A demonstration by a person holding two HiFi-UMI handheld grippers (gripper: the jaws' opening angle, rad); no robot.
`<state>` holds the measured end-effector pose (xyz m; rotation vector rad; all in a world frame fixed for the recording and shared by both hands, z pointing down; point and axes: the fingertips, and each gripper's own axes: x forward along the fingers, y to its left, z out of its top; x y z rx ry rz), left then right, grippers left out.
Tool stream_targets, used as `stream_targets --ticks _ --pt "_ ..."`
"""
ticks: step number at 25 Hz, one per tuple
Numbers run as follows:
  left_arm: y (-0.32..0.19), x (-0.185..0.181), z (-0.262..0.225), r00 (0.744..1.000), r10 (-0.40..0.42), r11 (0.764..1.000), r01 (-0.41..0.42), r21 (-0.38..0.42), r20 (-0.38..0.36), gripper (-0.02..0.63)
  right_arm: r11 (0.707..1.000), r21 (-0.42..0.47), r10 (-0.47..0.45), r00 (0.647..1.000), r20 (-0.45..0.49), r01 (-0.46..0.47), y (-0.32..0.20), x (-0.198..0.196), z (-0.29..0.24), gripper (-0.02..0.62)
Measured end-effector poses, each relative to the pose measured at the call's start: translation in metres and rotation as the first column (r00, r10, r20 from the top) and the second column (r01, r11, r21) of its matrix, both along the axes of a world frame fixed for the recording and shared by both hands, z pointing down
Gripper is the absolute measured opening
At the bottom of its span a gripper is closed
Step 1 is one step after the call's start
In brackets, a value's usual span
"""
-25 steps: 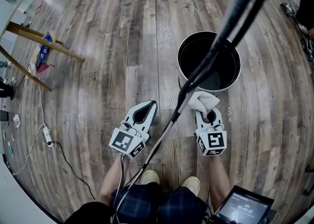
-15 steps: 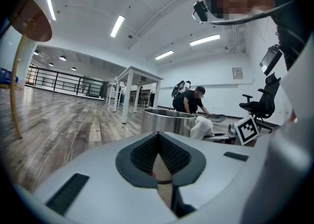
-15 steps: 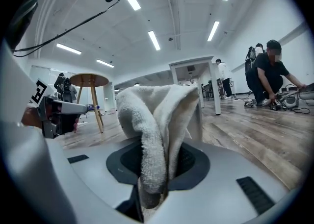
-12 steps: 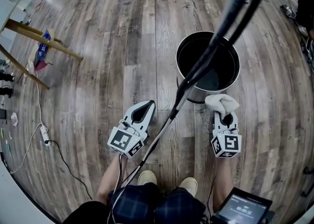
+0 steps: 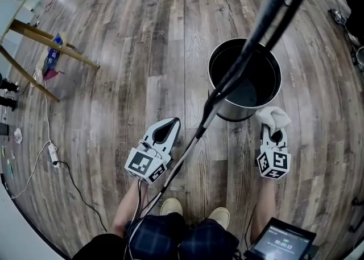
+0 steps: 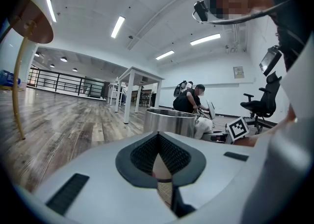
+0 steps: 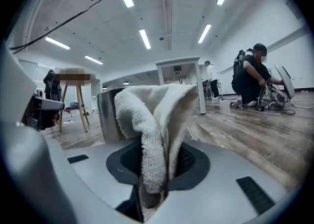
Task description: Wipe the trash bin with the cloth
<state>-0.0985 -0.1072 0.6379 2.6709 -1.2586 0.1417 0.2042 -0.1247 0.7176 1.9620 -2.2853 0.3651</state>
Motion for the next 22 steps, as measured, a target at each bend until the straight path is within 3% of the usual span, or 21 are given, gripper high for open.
stream_targets --ticks 9,15,22 --pt "0.004 -0.002 0.004 1.000 -0.001 1.000 0.001 -0.006 0.002 -0.003 0.999 0.045 -0.027 1.000 0.015 0.026 0.027 -0.017 -0.018 0.092" --pt "0.004 -0.006 0.006 1.000 -0.010 1.000 0.010 -0.010 -0.004 -0.003 0.986 0.081 -0.147 0.989 -0.013 0.147 0.065 -0.068 -0.038 0.092" --pt "0.006 -0.006 0.005 1.000 -0.011 1.000 0.011 -0.010 -0.005 -0.003 0.960 0.033 -0.279 0.960 0.018 0.278 0.088 -0.132 -0.016 0.092"
